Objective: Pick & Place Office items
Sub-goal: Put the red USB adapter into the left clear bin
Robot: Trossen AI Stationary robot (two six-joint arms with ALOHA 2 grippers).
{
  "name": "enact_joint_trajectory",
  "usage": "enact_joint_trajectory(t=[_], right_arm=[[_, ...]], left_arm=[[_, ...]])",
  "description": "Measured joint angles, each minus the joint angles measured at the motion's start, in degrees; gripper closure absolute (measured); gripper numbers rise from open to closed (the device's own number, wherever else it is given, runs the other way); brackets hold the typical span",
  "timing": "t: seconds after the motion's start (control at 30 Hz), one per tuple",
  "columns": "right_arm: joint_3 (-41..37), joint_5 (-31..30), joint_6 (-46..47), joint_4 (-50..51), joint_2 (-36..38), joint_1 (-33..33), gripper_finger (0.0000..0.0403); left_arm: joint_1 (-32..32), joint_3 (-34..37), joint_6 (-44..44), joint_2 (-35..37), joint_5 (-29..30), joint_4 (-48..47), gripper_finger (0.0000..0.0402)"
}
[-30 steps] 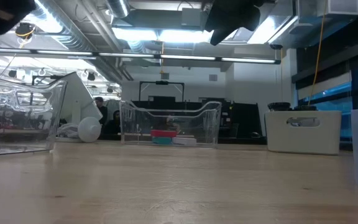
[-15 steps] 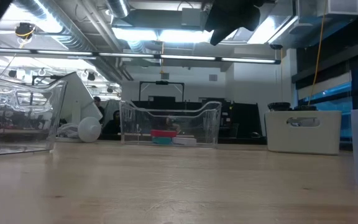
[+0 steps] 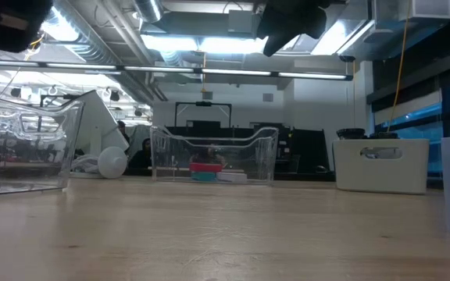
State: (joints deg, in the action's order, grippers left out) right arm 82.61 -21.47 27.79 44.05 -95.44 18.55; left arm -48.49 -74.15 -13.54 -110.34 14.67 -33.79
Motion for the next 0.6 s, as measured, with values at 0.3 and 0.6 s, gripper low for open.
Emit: enact_joint_trajectory(t=[0.3,0.6], right_arm=[[0.00,0.00,0.00,-0.41,-0.01,0.01,0.0138],[0.00,0.00,0.00,-0.44,-0.02,0.01,0.0138]], left_arm=[[2.23,0.02,4.22,-1.32,-2.92,-0.67,0.0088],[3.48,0.02,6.20,-3.01,-4.15,-0.76,0.0095]])
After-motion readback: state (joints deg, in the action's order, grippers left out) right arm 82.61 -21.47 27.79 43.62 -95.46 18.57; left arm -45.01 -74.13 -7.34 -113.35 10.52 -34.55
